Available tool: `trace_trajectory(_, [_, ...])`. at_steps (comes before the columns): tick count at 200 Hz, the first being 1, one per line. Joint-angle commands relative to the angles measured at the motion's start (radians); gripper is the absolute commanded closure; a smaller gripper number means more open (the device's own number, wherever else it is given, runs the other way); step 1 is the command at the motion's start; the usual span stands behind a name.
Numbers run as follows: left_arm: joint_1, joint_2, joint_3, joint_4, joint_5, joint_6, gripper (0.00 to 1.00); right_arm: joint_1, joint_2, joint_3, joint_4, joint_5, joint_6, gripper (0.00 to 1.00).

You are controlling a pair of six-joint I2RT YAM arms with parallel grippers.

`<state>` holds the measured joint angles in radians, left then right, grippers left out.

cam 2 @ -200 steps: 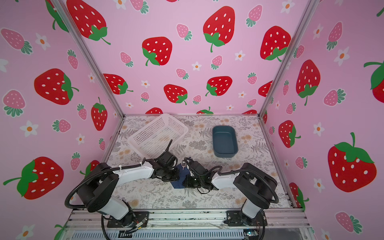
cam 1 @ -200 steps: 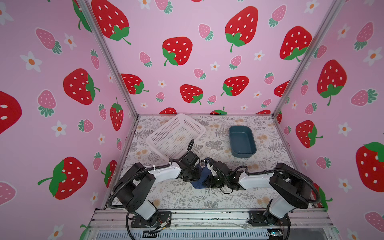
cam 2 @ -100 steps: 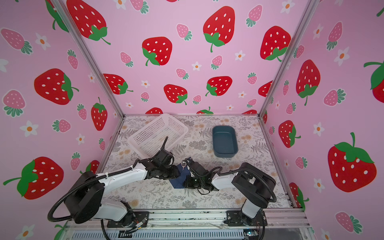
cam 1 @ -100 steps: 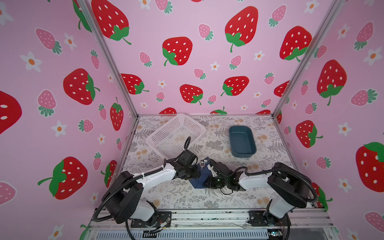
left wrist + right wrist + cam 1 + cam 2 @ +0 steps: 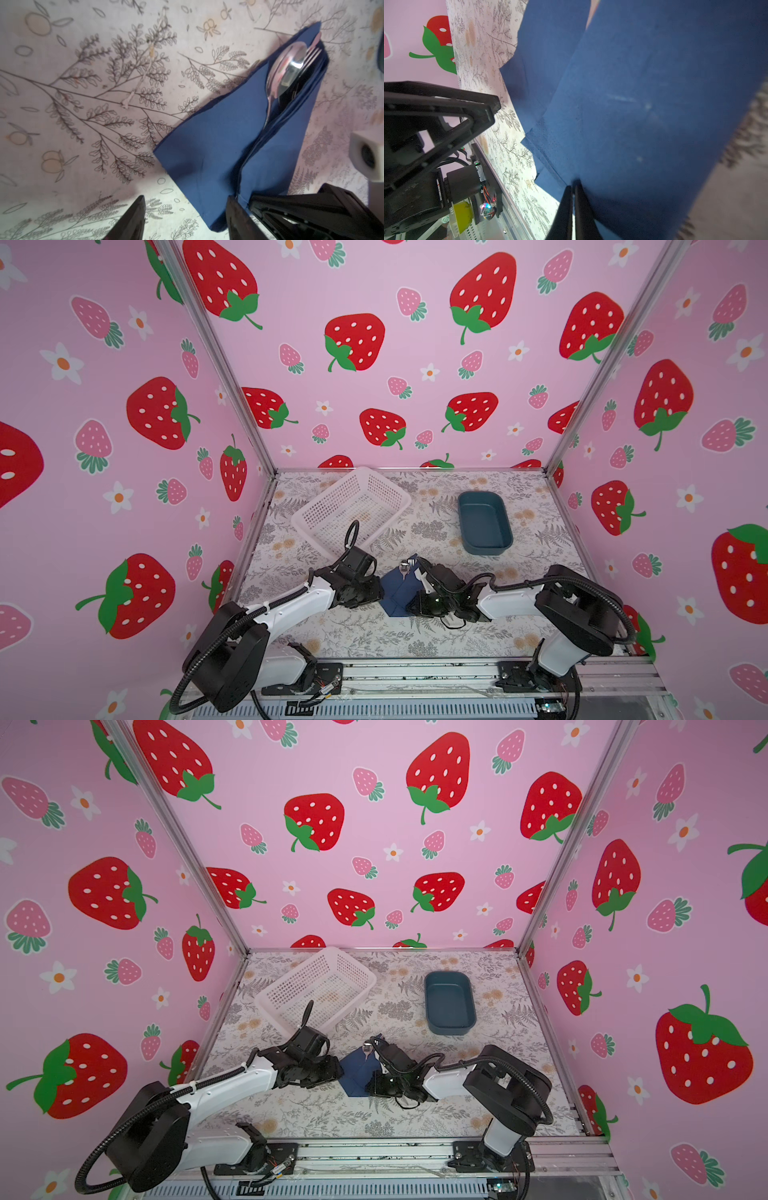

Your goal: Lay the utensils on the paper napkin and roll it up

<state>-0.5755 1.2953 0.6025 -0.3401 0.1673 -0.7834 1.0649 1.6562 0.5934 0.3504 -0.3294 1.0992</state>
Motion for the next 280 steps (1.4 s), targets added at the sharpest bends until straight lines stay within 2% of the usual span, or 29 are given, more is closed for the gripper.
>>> trace_trajectory(1, [0.009, 0.019, 0.000, 0.023, -0.015, -0.008, 0.38, 0.005, 0.030, -0.014, -0.035, 0.023, 0.013, 0.91])
trace_trajectory(42, [0.009, 0.090, 0.022, 0.046, -0.008, 0.005, 0.47, 0.005, 0.028, -0.015, -0.036, 0.023, 0.014, 0.90])
trace_trajectory(72, [0.010, 0.127, 0.026, 0.059, -0.016, 0.010, 0.49, 0.004, 0.027, -0.015, -0.036, 0.025, 0.017, 0.90])
trace_trajectory(137, [0.008, 0.158, 0.033, 0.075, -0.013, 0.023, 0.66, 0.003, 0.036, -0.004, -0.037, 0.018, 0.011, 0.90])
trace_trajectory(173, [0.009, 0.153, 0.034, 0.085, -0.009, 0.024, 0.76, 0.003, 0.039, -0.004, -0.035, 0.017, 0.011, 0.91])
trace_trajectory(208, [0.008, 0.155, 0.040, 0.077, -0.001, 0.031, 0.92, 0.003, 0.035, -0.006, -0.036, 0.021, 0.014, 0.90])
trace_trajectory(219, [0.008, 0.141, 0.048, 0.066, 0.006, 0.035, 0.93, 0.003, 0.033, -0.006, -0.036, 0.021, 0.015, 0.90])
trace_trajectory(223, [0.009, 0.134, 0.052, 0.062, 0.011, 0.037, 0.98, 0.002, 0.033, -0.007, -0.036, 0.022, 0.016, 0.90])
trace_trajectory(280, [0.008, 0.026, 0.089, 0.028, 0.095, 0.048, 1.00, 0.002, 0.035, -0.008, -0.037, 0.027, 0.021, 0.90])
